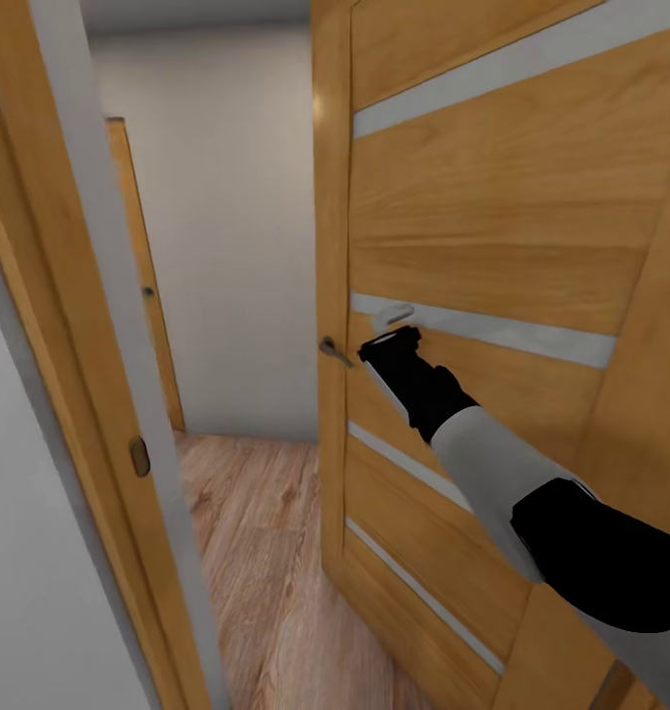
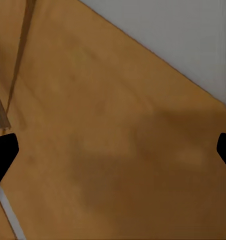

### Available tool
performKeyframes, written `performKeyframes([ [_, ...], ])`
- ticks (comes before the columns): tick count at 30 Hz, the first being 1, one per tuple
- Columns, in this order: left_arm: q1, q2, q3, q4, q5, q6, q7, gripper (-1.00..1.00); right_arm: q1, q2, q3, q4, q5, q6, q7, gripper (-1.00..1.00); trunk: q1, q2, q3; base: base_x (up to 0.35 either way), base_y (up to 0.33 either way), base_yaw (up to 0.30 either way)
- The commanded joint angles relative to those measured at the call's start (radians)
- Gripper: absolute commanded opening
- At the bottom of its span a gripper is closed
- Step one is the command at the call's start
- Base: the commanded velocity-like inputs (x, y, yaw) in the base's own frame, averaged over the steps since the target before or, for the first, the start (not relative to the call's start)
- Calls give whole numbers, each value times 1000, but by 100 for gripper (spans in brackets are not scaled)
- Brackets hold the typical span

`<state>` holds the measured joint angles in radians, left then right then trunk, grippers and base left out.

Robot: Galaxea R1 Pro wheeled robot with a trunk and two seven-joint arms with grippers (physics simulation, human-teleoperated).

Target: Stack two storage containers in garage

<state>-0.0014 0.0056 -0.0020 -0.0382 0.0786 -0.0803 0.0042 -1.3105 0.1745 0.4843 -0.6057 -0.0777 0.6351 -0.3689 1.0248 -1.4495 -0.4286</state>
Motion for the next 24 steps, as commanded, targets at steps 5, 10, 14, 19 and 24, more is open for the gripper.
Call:
performKeyframes([
  [5,0,0,0,0,8,-4,0,100,-1,0,4,0,-6,3,-10,100,0,-1,-1,100,-156,0],
  [10,0,0,3,0,10,-4,0,100,-1,0,5,-1,-2,3,-10,100,0,-1,-1,17,-27,0],
  [14,0,1,5,0,11,-3,0,100,-1,0,7,0,1,3,-11,100,0,-1,-1,3,-5,0],
  [19,0,1,6,0,12,-3,0,100,-1,0,9,3,2,3,-14,100,0,-1,-1,0,-1,0],
  [24,0,1,7,0,12,-3,1,100,-1,0,15,46,2,0,-38,100,0,-1,-1,0,0,0],
])
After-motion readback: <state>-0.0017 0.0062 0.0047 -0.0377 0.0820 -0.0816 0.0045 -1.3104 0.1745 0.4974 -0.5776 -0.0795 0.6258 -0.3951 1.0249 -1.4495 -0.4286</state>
